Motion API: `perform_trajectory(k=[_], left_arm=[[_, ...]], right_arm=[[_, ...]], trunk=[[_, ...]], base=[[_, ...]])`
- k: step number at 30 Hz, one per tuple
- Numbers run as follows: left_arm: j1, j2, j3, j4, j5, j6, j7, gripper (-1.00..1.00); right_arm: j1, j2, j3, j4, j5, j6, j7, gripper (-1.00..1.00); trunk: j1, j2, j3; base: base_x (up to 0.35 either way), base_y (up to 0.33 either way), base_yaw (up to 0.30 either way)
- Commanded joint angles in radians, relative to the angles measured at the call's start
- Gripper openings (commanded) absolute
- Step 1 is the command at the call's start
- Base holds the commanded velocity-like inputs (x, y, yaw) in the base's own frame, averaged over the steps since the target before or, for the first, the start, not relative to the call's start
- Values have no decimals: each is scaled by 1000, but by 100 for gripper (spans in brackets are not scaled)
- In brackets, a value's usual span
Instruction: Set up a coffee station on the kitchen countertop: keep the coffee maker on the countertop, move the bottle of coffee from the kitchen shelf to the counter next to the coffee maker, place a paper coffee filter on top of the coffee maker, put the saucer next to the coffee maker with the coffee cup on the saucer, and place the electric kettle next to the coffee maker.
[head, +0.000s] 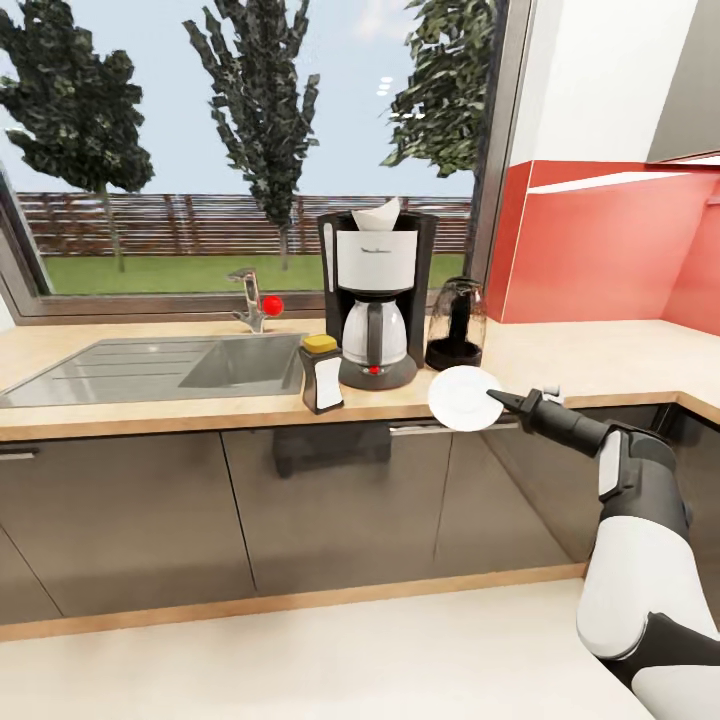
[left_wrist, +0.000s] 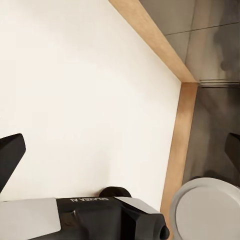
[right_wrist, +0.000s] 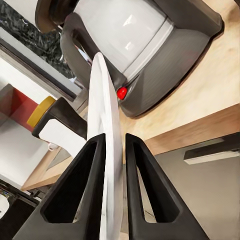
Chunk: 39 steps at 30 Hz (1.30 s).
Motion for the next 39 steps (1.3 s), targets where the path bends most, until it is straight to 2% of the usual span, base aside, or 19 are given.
perform_trajectory(k=[1, 8, 13, 18, 19, 20, 25, 33, 39], left_arm=[[0, 0, -8, 0, 10, 10, -3, 100], [0, 0, -10, 0, 11, 10, -3, 100], [0, 0, -10, 0, 10, 10, -2, 100], [0, -7, -9, 0, 10, 10, -2, 100], [0, -11, -9, 0, 10, 10, -2, 100], [0, -11, -9, 0, 10, 10, -2, 100], [0, -12, -8, 0, 10, 10, -2, 100], [0, -12, -8, 0, 10, 10, -2, 100], [0, -12, -8, 0, 10, 10, -2, 100]], right_arm=[[-1, 1, -3, 0, 8, 9, 11, -100], [-8, 7, -2, 2, 8, 10, -8, -100], [-23, 9, -2, 6, 8, 12, -61, -100], [-80, 8, -3, 105, 8, 14, -112, -100], [-130, 6, -5, 184, 7, 14, -175, -100], [-143, 6, -5, 199, 6, 13, -212, -100], [-171, 8, -9, 239, 3, 12, -299, -100], [-194, 9, -11, 267, 1, 11, -356, -100], [-195, 9, -12, 268, 1, 10, -368, -100]], trunk=[[0, -1, -1], [0, -1, -1], [0, -1, -1], [0, -1, -1], [0, -1, -1], [0, -1, -1], [0, -1, -1], [0, -1, -1], [0, -1, -1]], base=[[0, 0, 0], [0, 0, 0], [0, 0, 0], [0, 0, 0], [0, 0, 0], [0, 0, 0], [0, 0, 0], [99, 0, 0], [71, -18, 0]])
